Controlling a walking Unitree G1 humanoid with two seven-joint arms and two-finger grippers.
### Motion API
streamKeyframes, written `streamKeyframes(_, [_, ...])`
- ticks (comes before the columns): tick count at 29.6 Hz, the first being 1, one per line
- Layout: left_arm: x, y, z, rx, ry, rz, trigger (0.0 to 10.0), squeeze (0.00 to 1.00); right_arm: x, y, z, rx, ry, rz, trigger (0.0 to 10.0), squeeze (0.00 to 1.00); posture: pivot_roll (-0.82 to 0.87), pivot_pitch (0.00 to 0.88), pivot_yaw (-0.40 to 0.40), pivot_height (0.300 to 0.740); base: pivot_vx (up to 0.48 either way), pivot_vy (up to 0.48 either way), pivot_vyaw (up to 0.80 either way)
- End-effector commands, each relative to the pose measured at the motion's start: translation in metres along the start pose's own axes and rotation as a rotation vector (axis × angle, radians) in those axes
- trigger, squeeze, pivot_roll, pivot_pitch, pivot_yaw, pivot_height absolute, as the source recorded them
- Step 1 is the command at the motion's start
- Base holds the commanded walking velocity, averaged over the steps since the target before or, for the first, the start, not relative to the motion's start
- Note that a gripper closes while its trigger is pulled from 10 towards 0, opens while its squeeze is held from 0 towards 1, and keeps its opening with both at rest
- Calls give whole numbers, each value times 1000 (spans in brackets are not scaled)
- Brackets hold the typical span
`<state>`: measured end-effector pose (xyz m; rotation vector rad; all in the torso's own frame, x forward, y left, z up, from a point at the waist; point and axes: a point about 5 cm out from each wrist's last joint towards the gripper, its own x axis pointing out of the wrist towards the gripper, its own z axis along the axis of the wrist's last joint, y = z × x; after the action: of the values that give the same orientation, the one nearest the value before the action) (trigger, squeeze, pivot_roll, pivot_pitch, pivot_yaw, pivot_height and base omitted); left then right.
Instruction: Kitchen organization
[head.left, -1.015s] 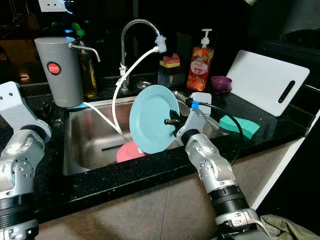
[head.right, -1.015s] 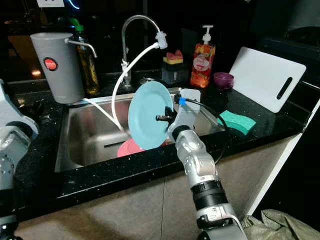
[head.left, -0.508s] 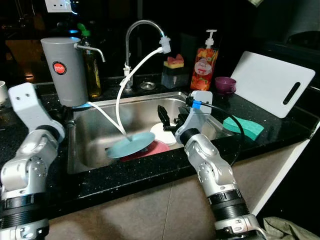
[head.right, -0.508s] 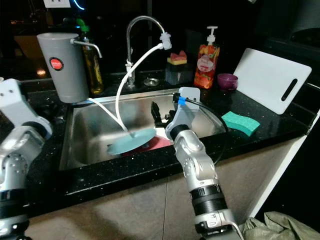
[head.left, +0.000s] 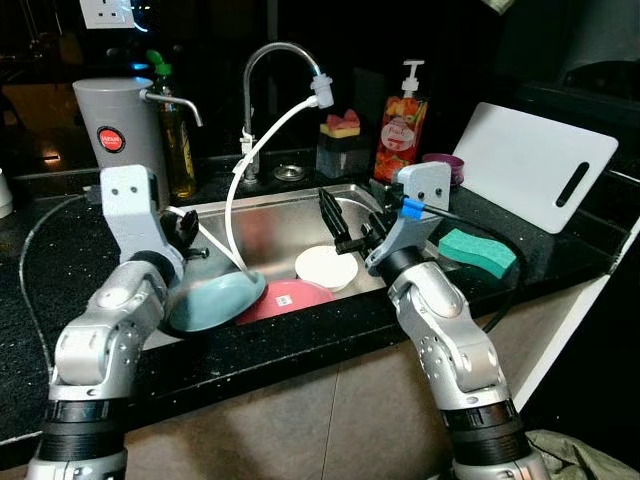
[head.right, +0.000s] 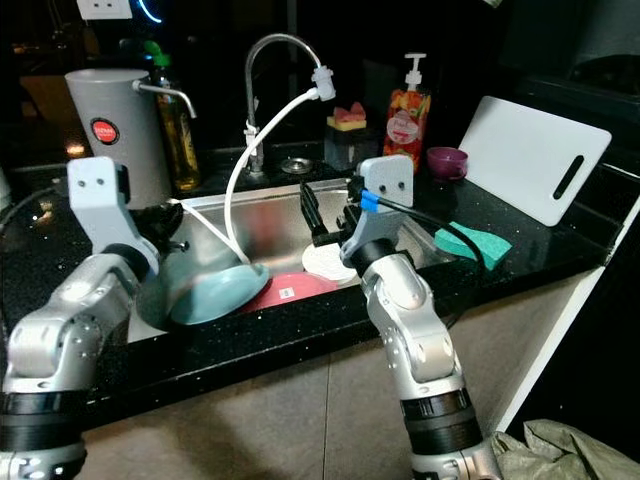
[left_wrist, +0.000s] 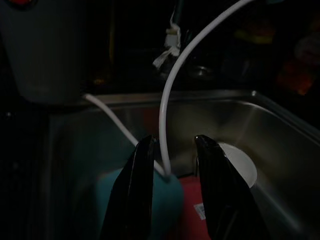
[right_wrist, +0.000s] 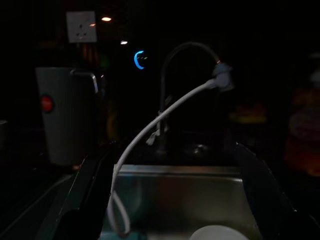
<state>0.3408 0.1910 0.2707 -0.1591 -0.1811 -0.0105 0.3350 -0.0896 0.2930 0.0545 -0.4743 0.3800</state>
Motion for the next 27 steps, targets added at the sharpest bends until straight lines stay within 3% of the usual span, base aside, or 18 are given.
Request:
streamKeyframes(1, [-1,1,-13,13,52,23,10000,0,-2,2,2,-15,-12,-5,10000,0,105,43,-17,740,0,0,0])
streamKeyframes(5, [-6,-9,-16,13,52,-16,10000,0,-3,3,3,-21,-22,-19,10000,0,117,47,-14,740,0,0,0])
streamKeyframes(9, [-13,-21,-10,70,-6,-79,10000,0,-5,5,1,-69,-19,-34,10000,0,127,45,-21,740,0,0,0])
streamKeyframes(15, [-14,-22,-9,156,-39,-109,10000,0,-6,4,1,-99,-17,-44,10000,0,123,48,-22,740,0,0,0])
streamKeyframes(19, [-16,-29,-11,226,-59,-137,10000,0,-10,-7,-1,-110,0,-102,10000,0,120,52,-17,740,0,0,0])
streamKeyframes(27, [-15,-31,-11,235,-68,-139,10000,0,-11,-17,1,-120,0,-145,10000,0,120,52,-17,740,0,0,0])
